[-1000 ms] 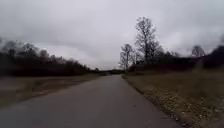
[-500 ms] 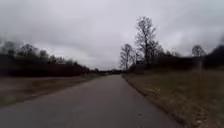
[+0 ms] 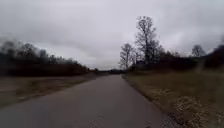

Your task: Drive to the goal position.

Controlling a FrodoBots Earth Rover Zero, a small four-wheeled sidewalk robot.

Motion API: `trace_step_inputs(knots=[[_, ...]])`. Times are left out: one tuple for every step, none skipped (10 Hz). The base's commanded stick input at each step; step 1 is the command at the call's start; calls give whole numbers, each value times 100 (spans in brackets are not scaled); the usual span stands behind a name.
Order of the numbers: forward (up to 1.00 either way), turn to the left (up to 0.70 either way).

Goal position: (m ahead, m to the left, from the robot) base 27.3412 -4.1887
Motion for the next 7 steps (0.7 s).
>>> trace_step_inputs(knots=[[70, 0], [70, 0], [70, 0], [70, 0], [70, 0], [70, 0], [70, 0]])
